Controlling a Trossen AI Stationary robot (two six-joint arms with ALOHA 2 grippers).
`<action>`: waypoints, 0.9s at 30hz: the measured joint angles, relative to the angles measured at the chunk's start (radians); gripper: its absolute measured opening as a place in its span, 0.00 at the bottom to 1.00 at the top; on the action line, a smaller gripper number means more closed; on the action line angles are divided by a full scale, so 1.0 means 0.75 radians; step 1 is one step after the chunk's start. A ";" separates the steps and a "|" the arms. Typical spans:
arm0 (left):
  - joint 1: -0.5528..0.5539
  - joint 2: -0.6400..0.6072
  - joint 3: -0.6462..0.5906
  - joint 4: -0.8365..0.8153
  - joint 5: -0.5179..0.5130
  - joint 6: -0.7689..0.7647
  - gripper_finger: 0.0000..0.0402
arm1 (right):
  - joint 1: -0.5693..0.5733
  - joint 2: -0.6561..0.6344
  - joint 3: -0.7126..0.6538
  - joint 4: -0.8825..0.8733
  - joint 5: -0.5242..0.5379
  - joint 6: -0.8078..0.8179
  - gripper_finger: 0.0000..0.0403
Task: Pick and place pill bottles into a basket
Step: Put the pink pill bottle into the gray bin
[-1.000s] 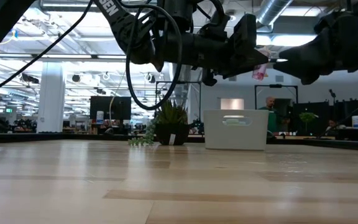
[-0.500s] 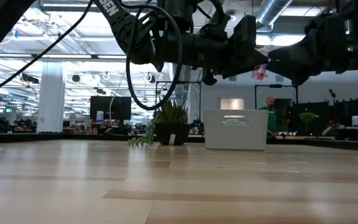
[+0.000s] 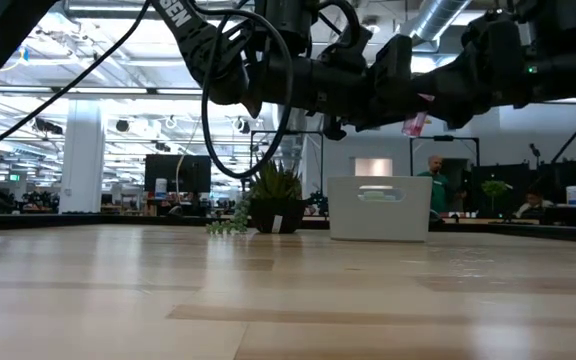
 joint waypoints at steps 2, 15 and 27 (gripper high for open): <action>0.000 0.001 -0.001 -0.009 -0.001 0.000 0.23 | 0.001 0.008 0.000 0.005 -0.002 0.000 0.60; -0.002 0.000 -0.001 -0.007 0.003 0.032 0.23 | 0.006 0.003 0.001 0.004 0.002 -0.036 0.27; 0.001 0.001 0.000 -0.020 0.064 0.088 0.30 | 0.006 0.003 0.000 -0.017 -0.004 -0.060 0.29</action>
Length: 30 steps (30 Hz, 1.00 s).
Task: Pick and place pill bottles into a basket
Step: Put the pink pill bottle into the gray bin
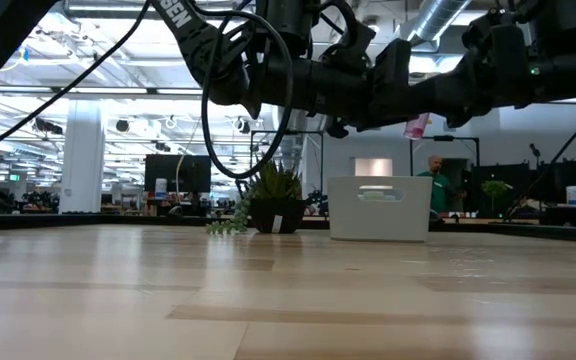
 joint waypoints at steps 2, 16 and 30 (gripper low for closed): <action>0.000 0.000 0.000 -0.004 0.019 0.001 0.34 | 0.000 0.000 0.000 -0.003 -0.001 0.000 0.27; -0.002 -0.015 0.003 -0.086 0.026 0.031 0.59 | -0.003 0.001 -0.001 -0.108 0.042 0.018 0.26; -0.003 -0.488 -0.274 -0.243 -0.171 0.189 0.62 | -0.064 0.003 -0.003 -0.150 0.046 0.021 0.27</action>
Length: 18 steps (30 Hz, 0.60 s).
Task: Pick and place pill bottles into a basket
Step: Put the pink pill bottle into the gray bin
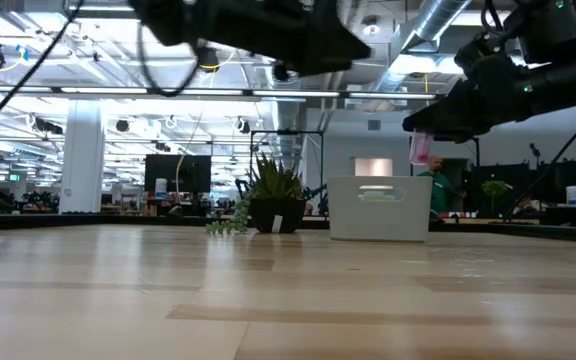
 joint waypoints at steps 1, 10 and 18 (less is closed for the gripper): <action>0.000 -0.047 -0.052 0.011 -0.003 -0.006 0.62 | -0.010 0.002 0.001 0.001 -0.001 -0.005 0.27; -0.043 -0.302 -0.359 0.079 -0.109 -0.102 0.62 | -0.103 0.005 0.001 0.001 -0.006 -0.009 0.27; -0.127 -0.311 -0.378 0.082 -0.233 -0.032 0.62 | -0.139 0.194 0.001 0.152 -0.006 0.003 0.27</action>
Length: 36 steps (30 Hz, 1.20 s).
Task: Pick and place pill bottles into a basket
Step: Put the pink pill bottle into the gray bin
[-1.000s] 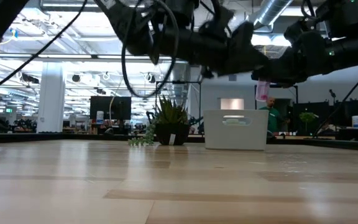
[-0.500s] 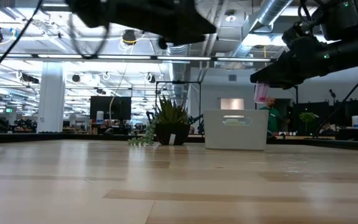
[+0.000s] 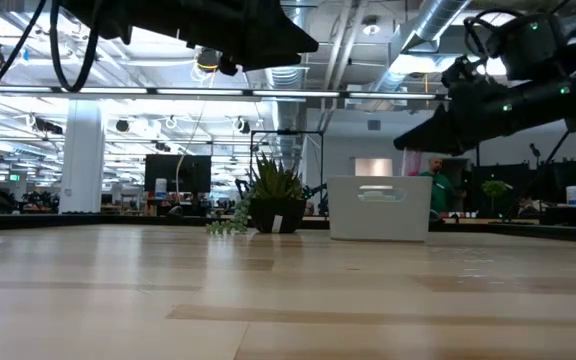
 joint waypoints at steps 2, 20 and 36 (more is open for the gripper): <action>-0.012 0.000 0.000 0.000 -0.026 0.018 0.62 | -0.003 0.051 0.000 0.067 0.000 0.001 0.27; -0.023 0.001 0.000 -0.003 -0.044 0.026 0.62 | -0.055 0.470 0.002 0.374 -0.001 0.050 0.27; -0.023 0.002 0.001 -0.007 -0.044 0.025 0.62 | -0.041 0.496 0.002 0.405 -0.031 0.080 0.32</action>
